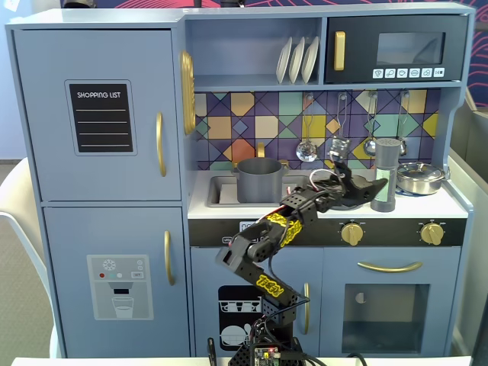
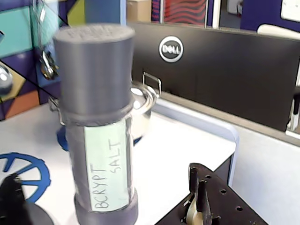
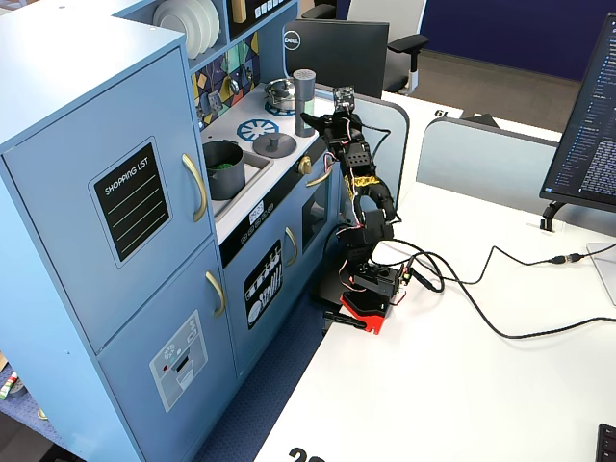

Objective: Put salt in the gray recipient

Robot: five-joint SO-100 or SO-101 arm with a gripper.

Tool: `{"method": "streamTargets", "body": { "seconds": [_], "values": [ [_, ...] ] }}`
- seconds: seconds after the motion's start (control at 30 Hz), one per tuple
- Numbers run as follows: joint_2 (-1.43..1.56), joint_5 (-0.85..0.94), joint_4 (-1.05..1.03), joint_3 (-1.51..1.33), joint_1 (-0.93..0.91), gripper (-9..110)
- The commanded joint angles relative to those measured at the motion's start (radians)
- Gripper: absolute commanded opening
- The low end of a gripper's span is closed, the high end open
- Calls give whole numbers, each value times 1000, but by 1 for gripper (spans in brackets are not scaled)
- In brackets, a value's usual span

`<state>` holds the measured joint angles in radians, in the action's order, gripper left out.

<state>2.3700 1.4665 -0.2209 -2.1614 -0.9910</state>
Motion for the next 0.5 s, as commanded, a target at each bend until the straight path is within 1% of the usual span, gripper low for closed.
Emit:
{"method": "streamTargets", "body": {
  "seconds": [0.0,0.07,0.27,0.47],
  "values": [
    [-94,-34,118,66,2,54],
    [-163,-32,187,84,9,54],
    [-364,-3,267,216,49,52],
    [-572,2,259,451,78,49]
  ]
}}
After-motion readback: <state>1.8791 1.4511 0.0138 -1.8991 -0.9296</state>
